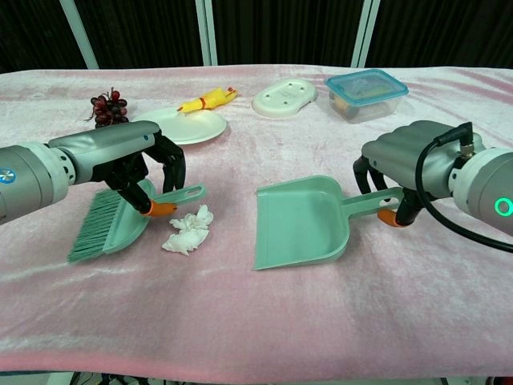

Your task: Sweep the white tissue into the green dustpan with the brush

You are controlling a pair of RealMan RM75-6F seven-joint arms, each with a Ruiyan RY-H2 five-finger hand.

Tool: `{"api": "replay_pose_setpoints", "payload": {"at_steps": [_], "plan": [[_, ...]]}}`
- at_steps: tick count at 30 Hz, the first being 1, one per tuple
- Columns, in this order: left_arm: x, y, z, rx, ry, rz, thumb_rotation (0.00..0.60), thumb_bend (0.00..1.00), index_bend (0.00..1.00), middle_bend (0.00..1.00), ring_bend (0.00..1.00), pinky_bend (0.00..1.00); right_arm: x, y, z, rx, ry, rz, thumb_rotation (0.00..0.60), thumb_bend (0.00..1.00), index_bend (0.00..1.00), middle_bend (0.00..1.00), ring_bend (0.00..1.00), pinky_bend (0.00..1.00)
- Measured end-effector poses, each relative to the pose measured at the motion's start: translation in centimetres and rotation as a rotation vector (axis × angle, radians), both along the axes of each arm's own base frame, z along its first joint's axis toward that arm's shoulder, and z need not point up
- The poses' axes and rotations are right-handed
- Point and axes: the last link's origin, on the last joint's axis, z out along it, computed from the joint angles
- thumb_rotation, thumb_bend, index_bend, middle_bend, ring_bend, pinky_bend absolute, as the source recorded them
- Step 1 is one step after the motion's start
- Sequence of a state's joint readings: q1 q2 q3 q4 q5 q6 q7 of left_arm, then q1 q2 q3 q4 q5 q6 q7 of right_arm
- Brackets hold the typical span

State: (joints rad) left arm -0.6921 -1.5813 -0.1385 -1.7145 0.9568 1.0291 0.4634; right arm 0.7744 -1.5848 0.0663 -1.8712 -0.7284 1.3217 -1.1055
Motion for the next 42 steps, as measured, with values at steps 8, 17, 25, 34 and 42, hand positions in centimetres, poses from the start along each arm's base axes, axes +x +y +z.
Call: {"api": "replay_pose_setpoints", "payload": {"at_steps": [8, 17, 25, 34, 42], "plan": [[0.3, -0.3, -0.3, -0.006, -0.022, -0.001, 0.600, 0.42, 0.61, 0.64, 0.92, 1.00, -0.2, 0.1, -0.1, 0.001, 0.001, -0.004, 0.600, 0.51, 0.68, 0.59, 0.63, 0.78], [0.4, -0.2, -0.6, -0.026, -0.075, 0.002, 0.600, 0.42, 0.61, 0.64, 0.92, 1.00, -0.2, 0.0, -0.1, 0.000, 0.004, -0.004, 0.600, 0.51, 0.68, 0.59, 0.63, 0.78], [1.0, -0.1, -1.0, -0.054, -0.112, -0.017, 0.600, 0.42, 0.61, 0.64, 0.92, 1.00, -0.4, 0.0, -0.2, 0.000, 0.009, -0.007, 0.600, 0.51, 0.68, 0.59, 0.63, 0.78], [1.9, 0.1, -1.9, -0.064, -0.155, -0.024, 0.600, 0.42, 0.61, 0.64, 0.92, 1.00, -0.4, -0.2, -0.1, -0.006, 0.007, -0.009, 0.600, 0.51, 0.68, 0.59, 0.63, 0.78], [4.6, 0.4, -4.1, -0.084, -0.222, -0.057, 0.600, 0.42, 0.61, 0.64, 0.92, 1.00, -0.3, -0.3, -0.1, -0.003, 0.008, -0.008, 0.600, 0.51, 0.69, 0.59, 0.63, 0.78]]}}
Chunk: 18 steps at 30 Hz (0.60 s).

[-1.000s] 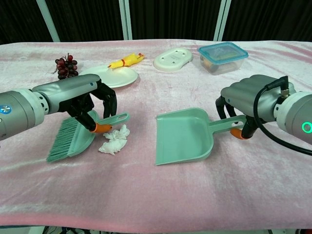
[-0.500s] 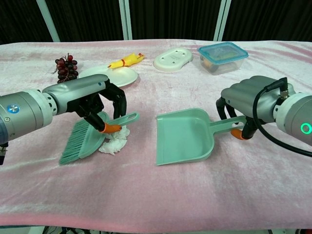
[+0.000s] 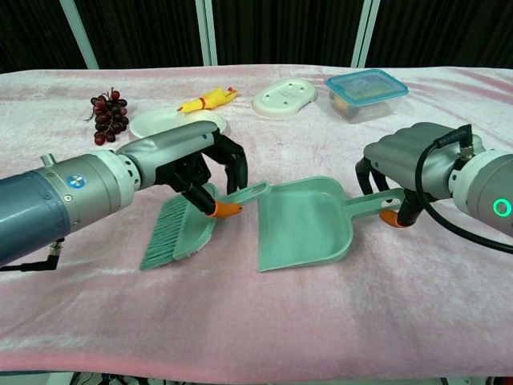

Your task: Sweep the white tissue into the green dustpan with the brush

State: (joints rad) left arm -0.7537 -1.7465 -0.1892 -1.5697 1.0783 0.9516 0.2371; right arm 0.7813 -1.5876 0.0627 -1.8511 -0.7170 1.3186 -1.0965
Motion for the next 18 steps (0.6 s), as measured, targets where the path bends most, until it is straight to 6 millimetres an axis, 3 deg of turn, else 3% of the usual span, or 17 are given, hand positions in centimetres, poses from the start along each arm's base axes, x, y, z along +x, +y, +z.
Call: {"api": "replay_pose_setpoints", "payload": {"at_steps": [9, 18], "plan": [[4.0, 0.9, -2.0, 0.022, -0.086, -0.054, 0.600, 0.42, 0.61, 0.64, 0.92, 1.00, 0.0, -0.3, 0.5, -0.005, -0.001, 0.002, 0.600, 0.51, 0.69, 0.59, 0.63, 0.78], [8.1, 1.7, -1.9, 0.064, -0.204, -0.103, 0.600, 0.42, 0.61, 0.64, 0.92, 1.00, -0.3, 0.0, 0.6, -0.002, -0.007, -0.003, 0.600, 0.51, 0.69, 0.59, 0.63, 0.78]]}}
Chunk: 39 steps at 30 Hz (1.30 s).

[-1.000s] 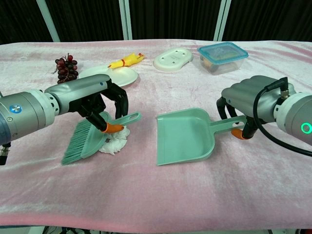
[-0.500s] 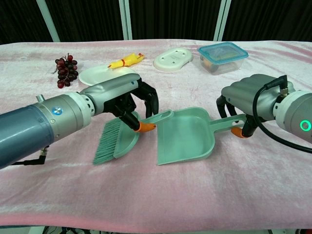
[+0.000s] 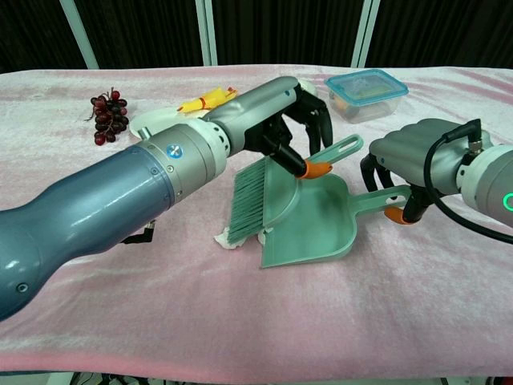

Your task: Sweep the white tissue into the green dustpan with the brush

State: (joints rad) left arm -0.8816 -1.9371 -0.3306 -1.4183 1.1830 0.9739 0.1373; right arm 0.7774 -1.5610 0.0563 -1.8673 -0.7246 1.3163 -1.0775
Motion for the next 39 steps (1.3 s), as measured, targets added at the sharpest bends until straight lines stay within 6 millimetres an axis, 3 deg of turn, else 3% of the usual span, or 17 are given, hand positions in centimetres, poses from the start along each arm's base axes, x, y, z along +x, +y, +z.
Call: {"api": "replay_pose_setpoints", "payload": {"at_steps": [4, 8, 14, 18, 22, 32, 39], "plan": [[0.9, 0.1, 0.7, 0.012, -0.056, -0.009, 0.600, 0.42, 0.61, 0.64, 0.92, 1.00, 0.0, 0.0, 0.0, 0.000, -0.003, 0.001, 0.600, 0.51, 0.69, 0.59, 0.63, 0.78], [0.5, 0.2, 1.5, 0.021, -0.058, -0.010, 0.600, 0.42, 0.61, 0.64, 0.92, 1.00, 0.2, 0.1, 0.0, 0.003, -0.006, 0.002, 0.600, 0.51, 0.69, 0.59, 0.63, 0.78], [-2.5, -0.3, 2.2, 0.007, 0.015, 0.005, 0.600, 0.42, 0.62, 0.64, 0.92, 1.00, 0.3, 0.4, -0.3, 0.010, -0.012, -0.004, 0.600, 0.51, 0.69, 0.59, 0.63, 0.78], [-5.0, -1.2, 1.6, -0.031, 0.070, 0.030, 0.600, 0.41, 0.62, 0.64, 0.92, 1.00, 0.3, 0.5, -0.6, 0.016, -0.014, -0.008, 0.600, 0.51, 0.69, 0.59, 0.63, 0.78], [-5.8, -1.6, 0.7, -0.059, 0.076, 0.053, 0.600, 0.42, 0.62, 0.64, 0.92, 1.00, 0.2, 0.6, -0.6, 0.015, -0.010, -0.008, 0.600, 0.51, 0.69, 0.59, 0.63, 0.78], [-5.0, -1.5, -1.9, -0.078, 0.051, 0.067, 0.600, 0.40, 0.62, 0.64, 0.92, 1.00, 0.1, 0.3, -0.4, 0.011, -0.012, -0.012, 0.600, 0.51, 0.69, 0.59, 0.63, 0.78], [-1.5, -1.3, -2.4, -0.067, -0.041, 0.023, 0.600, 0.40, 0.62, 0.64, 0.92, 1.00, 0.2, 0.3, -0.3, 0.007, -0.017, -0.010, 0.600, 0.51, 0.69, 0.59, 0.63, 0.78]]}}
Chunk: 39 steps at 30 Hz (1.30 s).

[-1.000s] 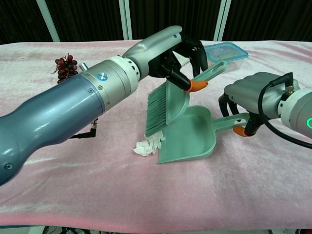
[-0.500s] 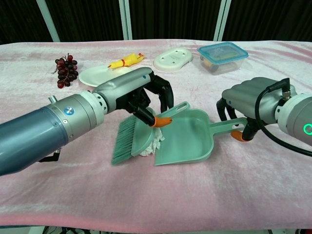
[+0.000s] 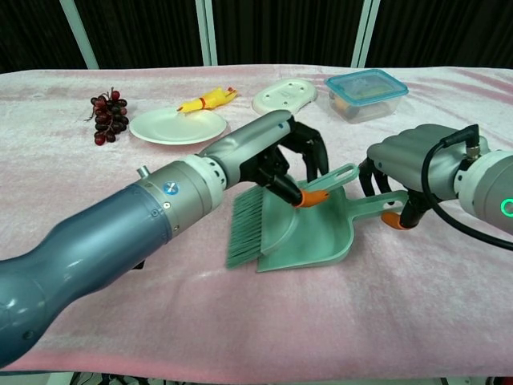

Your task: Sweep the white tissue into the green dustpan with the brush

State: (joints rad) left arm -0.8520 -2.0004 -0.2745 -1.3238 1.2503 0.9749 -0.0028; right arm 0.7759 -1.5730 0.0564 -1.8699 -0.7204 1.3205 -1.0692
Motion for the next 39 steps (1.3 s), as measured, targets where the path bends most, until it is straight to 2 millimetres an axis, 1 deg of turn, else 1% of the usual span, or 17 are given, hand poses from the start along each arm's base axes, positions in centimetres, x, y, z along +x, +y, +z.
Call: {"api": "replay_pose_setpoints", "payload": {"at_steps": [6, 9, 12, 14, 25, 29, 32, 35, 39], "plan": [[3.2, 0.0, -0.2, 0.008, -0.067, -0.042, 0.600, 0.40, 0.62, 0.64, 0.92, 1.00, 0.0, 0.2, 0.0, 0.003, 0.000, 0.001, 0.600, 0.51, 0.69, 0.59, 0.63, 0.78], [4.2, -0.1, 0.0, 0.023, -0.101, -0.058, 0.600, 0.40, 0.62, 0.64, 0.92, 1.00, 0.0, 0.3, 0.1, 0.004, 0.004, 0.001, 0.600, 0.51, 0.69, 0.59, 0.63, 0.78], [4.5, -0.1, 0.6, 0.039, -0.129, -0.069, 0.600, 0.40, 0.62, 0.64, 0.92, 1.00, -0.1, 0.3, 0.2, -0.001, 0.005, -0.002, 0.600, 0.51, 0.69, 0.59, 0.63, 0.78], [4.3, 0.0, 1.1, 0.048, -0.132, -0.072, 0.600, 0.40, 0.62, 0.64, 0.92, 1.00, -0.1, 0.2, 0.3, -0.005, 0.005, -0.003, 0.600, 0.51, 0.69, 0.59, 0.63, 0.78], [1.9, 1.7, 5.6, 0.113, -0.126, -0.076, 0.600, 0.40, 0.62, 0.64, 0.92, 1.00, -0.1, 0.2, 0.1, -0.006, 0.006, -0.010, 0.600, 0.51, 0.69, 0.59, 0.63, 0.78], [0.9, 2.4, 6.9, 0.149, -0.075, -0.090, 0.600, 0.40, 0.62, 0.64, 0.92, 1.00, -0.2, 0.3, 0.0, -0.006, 0.008, -0.015, 0.600, 0.51, 0.69, 0.59, 0.63, 0.78], [-0.4, 3.0, 7.9, 0.177, -0.004, -0.100, 0.600, 0.40, 0.62, 0.64, 0.92, 1.00, -0.3, 0.2, -0.1, -0.007, 0.010, -0.019, 0.600, 0.51, 0.69, 0.59, 0.63, 0.78], [-2.2, 3.6, 8.8, 0.193, 0.085, -0.095, 0.600, 0.40, 0.62, 0.64, 0.92, 1.00, -0.4, 0.2, -0.1, -0.009, 0.010, -0.024, 0.600, 0.51, 0.69, 0.59, 0.63, 0.78], [-5.5, 4.1, 9.5, 0.190, 0.237, -0.078, 0.600, 0.40, 0.62, 0.64, 0.92, 1.00, -0.4, 0.2, -0.2, -0.006, 0.008, -0.031, 0.600, 0.51, 0.69, 0.59, 0.63, 0.78]]}}
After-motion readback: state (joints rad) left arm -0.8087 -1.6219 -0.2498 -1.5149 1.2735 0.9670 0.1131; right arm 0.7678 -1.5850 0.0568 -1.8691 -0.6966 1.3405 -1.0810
